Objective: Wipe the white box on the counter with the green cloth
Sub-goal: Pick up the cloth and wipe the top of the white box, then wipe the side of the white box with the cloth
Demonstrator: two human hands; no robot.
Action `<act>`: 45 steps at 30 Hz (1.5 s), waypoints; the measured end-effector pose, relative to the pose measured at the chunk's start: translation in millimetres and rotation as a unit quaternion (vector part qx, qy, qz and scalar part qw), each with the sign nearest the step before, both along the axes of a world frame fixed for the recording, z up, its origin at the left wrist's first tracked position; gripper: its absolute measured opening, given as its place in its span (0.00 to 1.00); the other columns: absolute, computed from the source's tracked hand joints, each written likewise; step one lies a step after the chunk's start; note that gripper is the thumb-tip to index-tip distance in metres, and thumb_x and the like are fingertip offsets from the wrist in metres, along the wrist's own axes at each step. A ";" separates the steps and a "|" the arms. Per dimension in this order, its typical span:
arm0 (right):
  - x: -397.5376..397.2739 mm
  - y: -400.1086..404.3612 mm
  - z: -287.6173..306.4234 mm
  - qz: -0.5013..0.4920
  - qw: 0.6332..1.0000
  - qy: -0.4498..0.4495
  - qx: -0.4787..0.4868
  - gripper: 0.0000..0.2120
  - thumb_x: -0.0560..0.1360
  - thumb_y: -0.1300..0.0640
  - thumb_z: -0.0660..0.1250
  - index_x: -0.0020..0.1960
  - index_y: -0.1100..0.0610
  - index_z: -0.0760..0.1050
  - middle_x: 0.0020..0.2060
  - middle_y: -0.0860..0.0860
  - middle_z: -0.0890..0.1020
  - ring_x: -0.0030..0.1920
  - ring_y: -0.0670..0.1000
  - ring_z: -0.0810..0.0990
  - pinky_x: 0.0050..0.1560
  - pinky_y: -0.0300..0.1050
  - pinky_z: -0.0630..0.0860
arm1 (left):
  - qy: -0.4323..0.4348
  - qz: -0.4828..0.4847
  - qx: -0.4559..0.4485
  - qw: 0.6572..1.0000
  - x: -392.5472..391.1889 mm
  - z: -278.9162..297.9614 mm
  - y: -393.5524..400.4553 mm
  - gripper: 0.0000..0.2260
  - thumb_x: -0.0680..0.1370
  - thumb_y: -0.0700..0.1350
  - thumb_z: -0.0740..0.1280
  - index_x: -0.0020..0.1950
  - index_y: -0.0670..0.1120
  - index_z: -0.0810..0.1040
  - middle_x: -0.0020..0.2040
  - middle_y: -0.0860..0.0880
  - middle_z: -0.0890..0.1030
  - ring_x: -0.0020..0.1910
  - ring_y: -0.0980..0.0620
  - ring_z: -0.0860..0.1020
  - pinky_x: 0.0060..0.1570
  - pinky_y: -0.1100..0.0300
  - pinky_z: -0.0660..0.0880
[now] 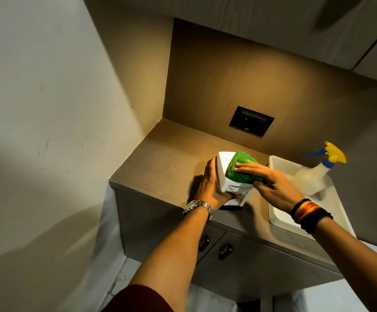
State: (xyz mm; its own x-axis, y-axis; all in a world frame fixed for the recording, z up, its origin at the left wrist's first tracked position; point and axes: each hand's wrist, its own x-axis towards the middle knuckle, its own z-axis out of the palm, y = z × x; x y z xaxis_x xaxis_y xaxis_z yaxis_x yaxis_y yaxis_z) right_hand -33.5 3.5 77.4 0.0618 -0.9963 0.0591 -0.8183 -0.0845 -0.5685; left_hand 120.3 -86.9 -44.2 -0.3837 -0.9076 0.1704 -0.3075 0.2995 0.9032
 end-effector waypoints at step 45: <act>69.7 6.8 -127.0 -0.281 0.851 -0.427 -0.116 0.38 0.77 0.56 0.59 0.76 0.32 0.42 0.80 0.42 0.53 0.80 0.53 0.51 0.74 0.61 0.66 | -0.468 -0.231 -0.233 0.821 -11.7 98.2 -18.1 0.61 0.67 0.56 0.81 0.82 0.45 0.39 0.83 0.45 0.41 0.81 0.47 0.37 0.79 0.47 0.39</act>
